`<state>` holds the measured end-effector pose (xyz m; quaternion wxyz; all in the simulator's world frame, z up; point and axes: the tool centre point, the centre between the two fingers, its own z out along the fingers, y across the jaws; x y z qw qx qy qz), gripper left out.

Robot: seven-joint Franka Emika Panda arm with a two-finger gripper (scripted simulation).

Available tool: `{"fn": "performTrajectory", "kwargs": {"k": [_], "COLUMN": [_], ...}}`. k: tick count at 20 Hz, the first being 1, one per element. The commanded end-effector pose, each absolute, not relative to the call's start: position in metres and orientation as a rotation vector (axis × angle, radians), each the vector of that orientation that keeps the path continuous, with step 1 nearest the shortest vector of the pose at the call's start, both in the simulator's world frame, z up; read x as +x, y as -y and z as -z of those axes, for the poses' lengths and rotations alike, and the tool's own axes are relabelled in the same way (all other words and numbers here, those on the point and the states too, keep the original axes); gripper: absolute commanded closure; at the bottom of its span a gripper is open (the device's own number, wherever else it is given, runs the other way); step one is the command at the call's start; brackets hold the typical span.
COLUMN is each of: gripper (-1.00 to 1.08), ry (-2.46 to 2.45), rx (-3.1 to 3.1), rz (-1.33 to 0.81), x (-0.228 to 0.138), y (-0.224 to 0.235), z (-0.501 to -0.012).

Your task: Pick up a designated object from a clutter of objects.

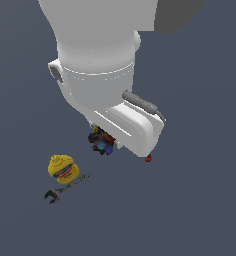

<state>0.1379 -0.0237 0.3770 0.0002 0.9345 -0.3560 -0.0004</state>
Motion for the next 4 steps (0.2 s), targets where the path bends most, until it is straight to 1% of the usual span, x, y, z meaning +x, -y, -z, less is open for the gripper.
{"fn": "performTrajectory", "kwargs": {"k": [1, 4], "gripper": [1.08, 1.08], "ry": [1.118, 1.118], "rx": [2.936, 2.936], "rz": [0.000, 0.000], "x": [0.1392, 0.1397], "y": [0.0250, 0.0255], "z": [-0.3815, -0.3827]}}
